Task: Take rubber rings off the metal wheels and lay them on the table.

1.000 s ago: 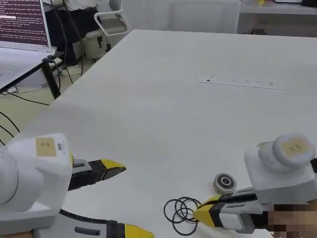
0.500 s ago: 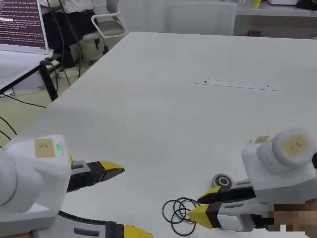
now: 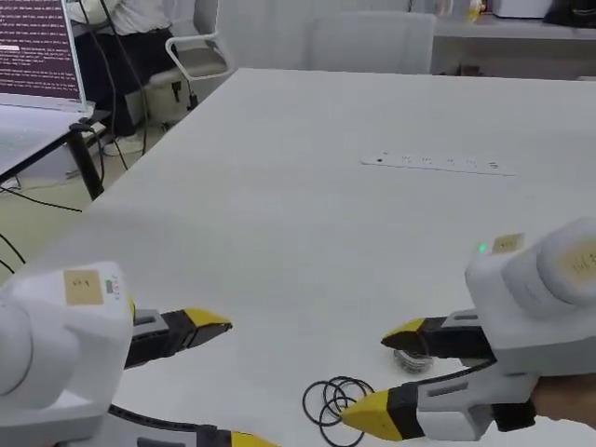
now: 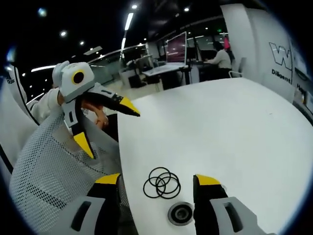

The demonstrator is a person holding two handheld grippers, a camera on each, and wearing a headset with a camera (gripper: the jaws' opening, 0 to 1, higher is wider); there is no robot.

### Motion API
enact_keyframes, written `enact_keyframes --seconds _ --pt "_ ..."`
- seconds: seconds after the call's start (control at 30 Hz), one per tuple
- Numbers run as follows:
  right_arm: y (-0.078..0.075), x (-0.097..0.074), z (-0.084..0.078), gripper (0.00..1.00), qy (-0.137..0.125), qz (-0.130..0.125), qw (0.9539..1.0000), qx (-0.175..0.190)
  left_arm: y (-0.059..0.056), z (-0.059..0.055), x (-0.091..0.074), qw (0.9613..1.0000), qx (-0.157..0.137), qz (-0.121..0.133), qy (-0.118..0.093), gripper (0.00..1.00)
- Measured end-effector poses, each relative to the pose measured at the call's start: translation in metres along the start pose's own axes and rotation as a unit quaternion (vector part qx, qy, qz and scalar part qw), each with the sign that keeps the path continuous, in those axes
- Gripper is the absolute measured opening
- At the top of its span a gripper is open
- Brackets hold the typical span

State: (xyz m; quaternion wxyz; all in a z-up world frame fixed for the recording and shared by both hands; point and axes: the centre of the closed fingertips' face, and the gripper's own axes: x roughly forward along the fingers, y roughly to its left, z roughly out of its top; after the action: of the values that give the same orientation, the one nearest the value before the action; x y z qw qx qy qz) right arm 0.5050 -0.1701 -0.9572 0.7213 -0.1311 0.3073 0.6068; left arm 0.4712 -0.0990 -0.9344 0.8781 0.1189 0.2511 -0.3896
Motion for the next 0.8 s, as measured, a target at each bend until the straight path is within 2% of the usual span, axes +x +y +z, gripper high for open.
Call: enact_keyframes --seconds 0.17,0.43,0.7,0.8 --pt "-0.003 -0.014 0.007 0.67 -0.017 -0.014 0.9997 -0.008 -0.001 -0.001 0.0 1.0 0.001 -0.003 0.002 0.73" --pt "-0.007 -0.043 0.017 0.84 -0.054 -0.039 0.9978 0.005 -0.003 0.002 0.0 0.9999 -0.005 -0.008 -0.005 0.77" --pt "-0.015 -0.08 0.014 0.94 -0.085 -0.068 0.9936 0.027 -0.003 0.005 0.0 0.9995 -0.02 -0.013 -0.018 0.86" --pt "-0.021 -0.097 0.012 0.95 -0.103 -0.088 0.9903 0.032 -0.003 0.007 0.0 0.9992 -0.027 -0.015 -0.024 0.88"
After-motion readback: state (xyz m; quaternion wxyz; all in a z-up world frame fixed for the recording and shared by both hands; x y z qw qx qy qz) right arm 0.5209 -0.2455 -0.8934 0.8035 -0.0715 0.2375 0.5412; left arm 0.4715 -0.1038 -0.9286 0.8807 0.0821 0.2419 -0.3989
